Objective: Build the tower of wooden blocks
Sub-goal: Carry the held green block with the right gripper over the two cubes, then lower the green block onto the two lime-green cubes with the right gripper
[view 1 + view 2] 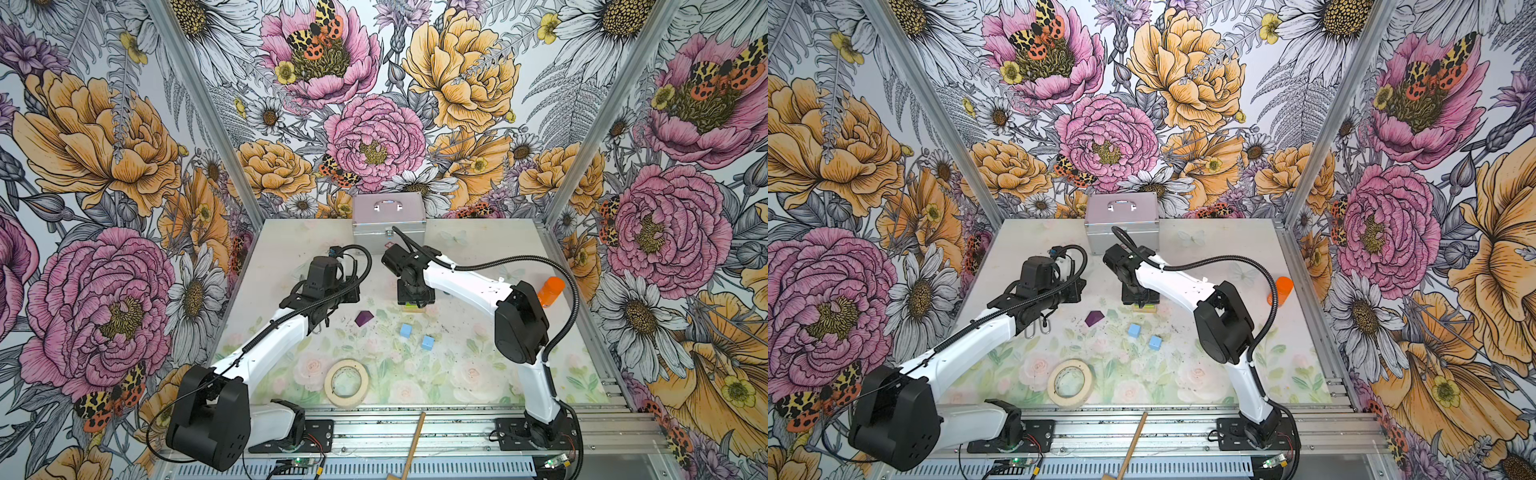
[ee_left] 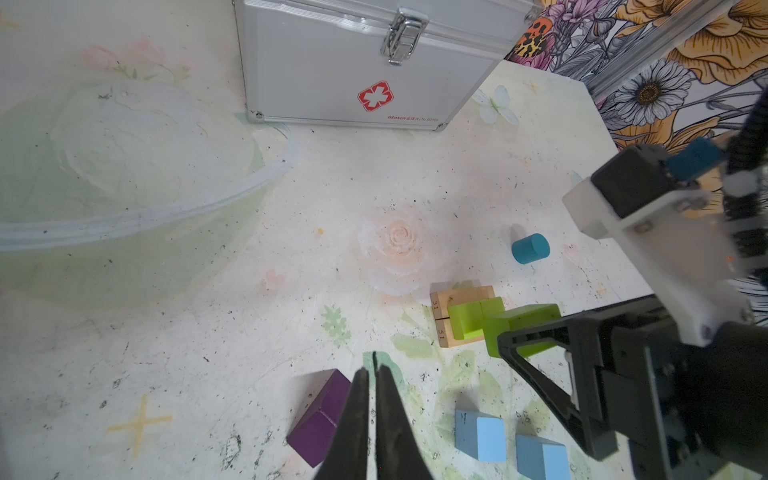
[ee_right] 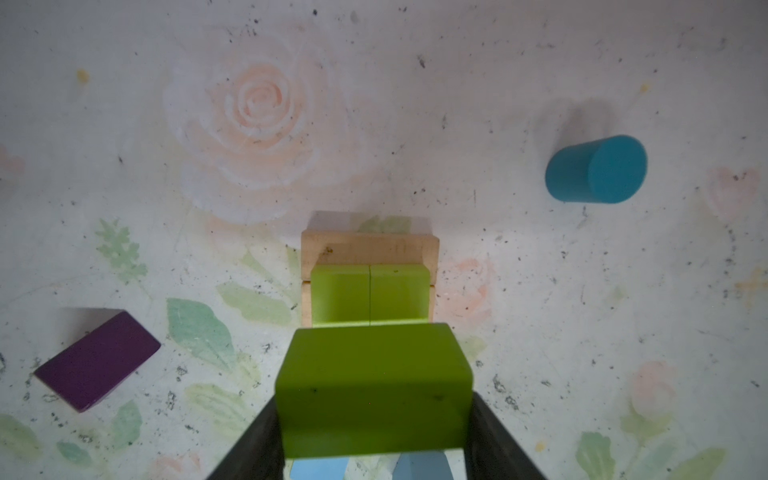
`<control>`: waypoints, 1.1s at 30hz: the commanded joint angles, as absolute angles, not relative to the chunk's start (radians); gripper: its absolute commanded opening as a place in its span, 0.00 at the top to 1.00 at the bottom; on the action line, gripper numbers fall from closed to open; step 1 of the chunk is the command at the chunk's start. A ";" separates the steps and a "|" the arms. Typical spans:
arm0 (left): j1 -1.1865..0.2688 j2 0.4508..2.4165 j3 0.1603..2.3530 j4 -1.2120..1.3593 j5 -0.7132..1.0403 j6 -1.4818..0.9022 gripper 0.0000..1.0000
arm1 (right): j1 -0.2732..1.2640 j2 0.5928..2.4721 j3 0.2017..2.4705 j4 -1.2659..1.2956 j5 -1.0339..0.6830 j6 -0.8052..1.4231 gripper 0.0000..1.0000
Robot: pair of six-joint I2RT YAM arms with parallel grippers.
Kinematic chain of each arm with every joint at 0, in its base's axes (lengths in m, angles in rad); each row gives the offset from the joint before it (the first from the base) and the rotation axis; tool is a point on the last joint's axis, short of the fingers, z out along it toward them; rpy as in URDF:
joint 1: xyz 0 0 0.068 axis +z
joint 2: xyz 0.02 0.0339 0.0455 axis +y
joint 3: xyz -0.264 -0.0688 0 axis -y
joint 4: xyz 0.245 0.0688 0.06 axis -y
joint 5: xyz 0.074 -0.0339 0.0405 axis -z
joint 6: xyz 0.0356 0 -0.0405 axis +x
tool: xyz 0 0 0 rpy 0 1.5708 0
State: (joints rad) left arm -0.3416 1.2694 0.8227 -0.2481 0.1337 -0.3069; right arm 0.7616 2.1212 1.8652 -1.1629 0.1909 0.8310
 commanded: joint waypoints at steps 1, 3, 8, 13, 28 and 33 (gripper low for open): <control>-0.331 1.241 0.811 -0.223 0.115 -0.290 0.91 | 0.751 2.132 1.861 -1.124 0.202 0.852 1.00; -0.331 1.242 0.809 -0.224 0.114 -0.290 0.91 | 0.749 2.131 1.853 -1.116 0.199 0.856 1.00; -0.330 1.241 0.807 -0.221 0.115 -0.291 0.91 | 0.745 2.131 1.848 -1.098 0.196 0.853 1.00; -0.331 1.242 0.806 -0.220 0.115 -0.288 0.91 | 0.742 2.144 1.847 -1.092 0.184 0.851 1.00; -0.330 1.243 0.807 -0.221 0.116 -0.288 0.91 | 0.732 2.162 1.835 -1.091 0.174 0.843 1.00; -0.329 1.244 0.807 -0.220 0.116 -0.288 0.91 | 0.731 2.162 1.836 -1.091 0.173 0.842 1.00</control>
State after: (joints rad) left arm -0.3416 1.2694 0.8188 -0.2420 0.1337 -0.3065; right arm 0.7380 2.1502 1.8370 -1.1053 0.1715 0.8413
